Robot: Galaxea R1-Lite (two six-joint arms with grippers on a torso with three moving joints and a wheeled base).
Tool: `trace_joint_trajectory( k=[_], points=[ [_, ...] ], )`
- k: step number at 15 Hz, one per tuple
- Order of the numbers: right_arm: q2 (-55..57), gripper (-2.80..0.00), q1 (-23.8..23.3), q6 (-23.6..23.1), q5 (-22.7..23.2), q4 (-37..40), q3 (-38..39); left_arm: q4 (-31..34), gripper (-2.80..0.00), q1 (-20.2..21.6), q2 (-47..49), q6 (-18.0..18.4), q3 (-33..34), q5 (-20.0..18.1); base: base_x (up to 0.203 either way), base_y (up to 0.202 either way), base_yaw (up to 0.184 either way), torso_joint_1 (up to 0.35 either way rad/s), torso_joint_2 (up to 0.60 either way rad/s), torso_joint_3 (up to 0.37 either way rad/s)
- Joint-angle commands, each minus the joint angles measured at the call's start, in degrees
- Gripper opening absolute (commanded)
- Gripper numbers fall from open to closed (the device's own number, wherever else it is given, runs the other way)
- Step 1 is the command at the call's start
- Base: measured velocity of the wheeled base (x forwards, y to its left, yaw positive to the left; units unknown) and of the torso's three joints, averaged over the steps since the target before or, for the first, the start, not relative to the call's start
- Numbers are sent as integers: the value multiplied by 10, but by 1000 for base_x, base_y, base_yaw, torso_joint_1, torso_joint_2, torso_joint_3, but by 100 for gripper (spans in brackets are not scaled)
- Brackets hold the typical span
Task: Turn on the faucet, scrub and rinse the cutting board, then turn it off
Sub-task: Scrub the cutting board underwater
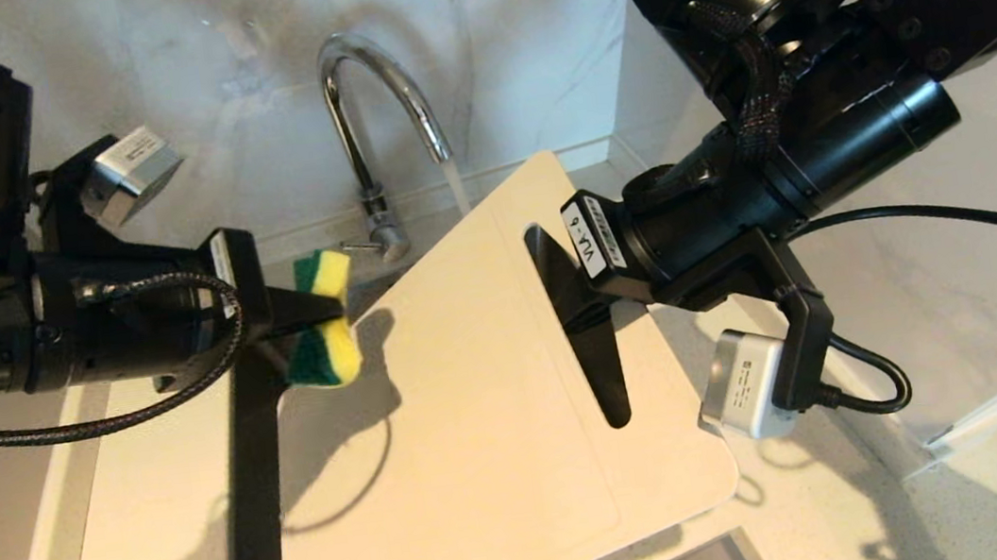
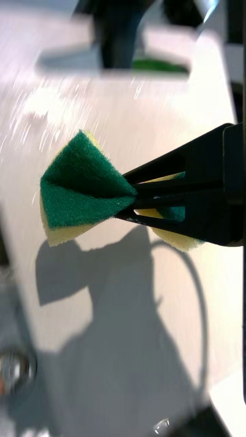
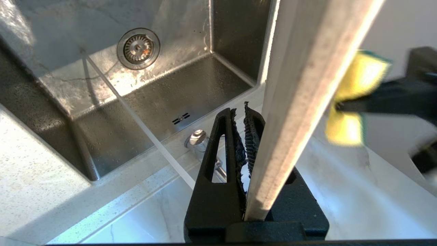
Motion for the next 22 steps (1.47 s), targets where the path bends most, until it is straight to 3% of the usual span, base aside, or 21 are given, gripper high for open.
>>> trace_joint_trajectory(
  k=[1, 3, 5, 9, 13, 16, 20, 22],
  points=[
    [3, -280, 0, -9, 1, 3, 1, 10, -280, -81, 60, -7, -60, 39, 0, 0, 0, 0, 0, 0],
    [2, -280, 0, -9, 1, 3, 1, 14, -280, -101, 110, -9, -92, 67, 0, 0, 0, 0, 0, 0],
    [1, -280, 0, -9, 1, 3, 1, 13, -280, -105, 128, -15, -80, 72, 0, 0, 0, 0, 0, 0],
    [1, -280, 0, -9, 1, 4, 2, -2, -280, -81, 124, -30, 9, 71, 0, 0, 0, 0, 0, 0],
    [0, -280, 0, -9, 1, 4, 3, -74, -280, -50, 111, -31, 124, 70, 0, 0, 0, 0, 0, 0],
    [1, -280, 0, -9, 1, 3, 1, -149, -280, -8, 107, -25, 221, 70, 0, 0, 0, 0, 0, 0],
    [0, -280, 0, -9, 1, 3, 1, -241, -280, 83, 107, 2, 307, 68, 0, 0, 0, 0, 0, 0],
    [0, -280, 0, -9, 1, 3, 0, -277, -280, 121, 108, 6, 345, 41, 0, 0, 0, 0, 0, 0]
  ],
)
